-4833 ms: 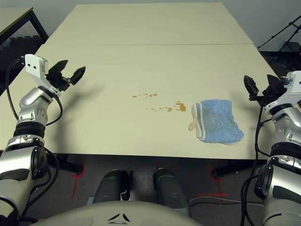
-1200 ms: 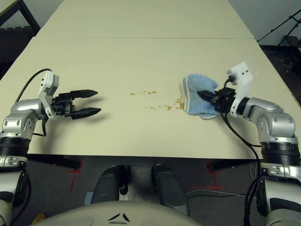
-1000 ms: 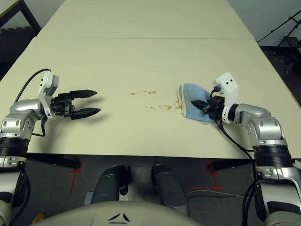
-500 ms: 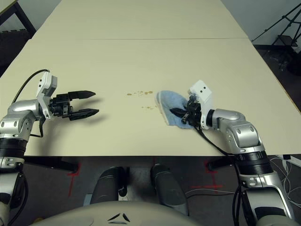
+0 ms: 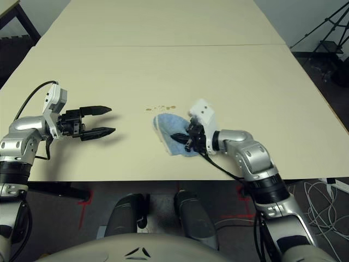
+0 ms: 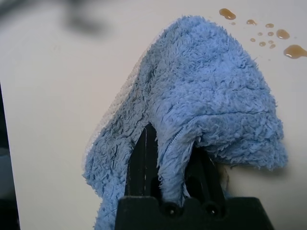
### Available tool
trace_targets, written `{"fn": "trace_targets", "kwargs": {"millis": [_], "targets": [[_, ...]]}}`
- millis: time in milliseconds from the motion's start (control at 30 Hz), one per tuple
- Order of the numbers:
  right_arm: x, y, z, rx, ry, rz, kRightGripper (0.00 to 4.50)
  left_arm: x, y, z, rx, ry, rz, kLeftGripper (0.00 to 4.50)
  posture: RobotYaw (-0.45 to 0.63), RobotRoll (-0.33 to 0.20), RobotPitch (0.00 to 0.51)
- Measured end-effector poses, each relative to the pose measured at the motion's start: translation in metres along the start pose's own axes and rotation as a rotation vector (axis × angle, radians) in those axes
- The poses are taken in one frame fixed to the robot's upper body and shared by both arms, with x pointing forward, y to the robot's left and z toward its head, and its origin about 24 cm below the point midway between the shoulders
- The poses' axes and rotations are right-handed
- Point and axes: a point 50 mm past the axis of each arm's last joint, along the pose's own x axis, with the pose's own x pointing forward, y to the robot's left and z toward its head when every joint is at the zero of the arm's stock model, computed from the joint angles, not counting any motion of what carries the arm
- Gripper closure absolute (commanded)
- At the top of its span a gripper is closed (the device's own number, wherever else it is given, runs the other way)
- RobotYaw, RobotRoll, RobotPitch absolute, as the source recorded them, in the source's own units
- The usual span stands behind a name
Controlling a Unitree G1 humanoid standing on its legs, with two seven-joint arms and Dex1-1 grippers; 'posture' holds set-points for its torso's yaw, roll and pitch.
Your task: Wipe the water off the table with a rag.
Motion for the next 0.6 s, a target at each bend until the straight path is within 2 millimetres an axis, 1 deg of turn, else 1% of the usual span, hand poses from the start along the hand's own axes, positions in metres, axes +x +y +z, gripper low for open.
{"fn": "trace_targets", "kwargs": {"millis": [133, 300, 600], "targets": [[-0.007, -0.005, 0.000, -0.023, 0.024, -0.024, 4.39, 0.001, 0.000, 0.000, 0.000, -0.002, 0.001, 0.00, -0.21, 0.000, 0.134], [-0.031, -0.019, -0.004, -0.039, 0.084, -0.073, 4.39, 0.001, 0.000, -0.001, -0.002, -0.003, 0.001, 0.00, -0.22, 0.000, 0.130], [-0.105, -0.056, -0.016, 0.019, 0.179, -0.292, 4.39, 0.003, 0.000, 0.000, 0.006, -0.011, -0.003, 0.00, -0.23, 0.000, 0.126]]}}
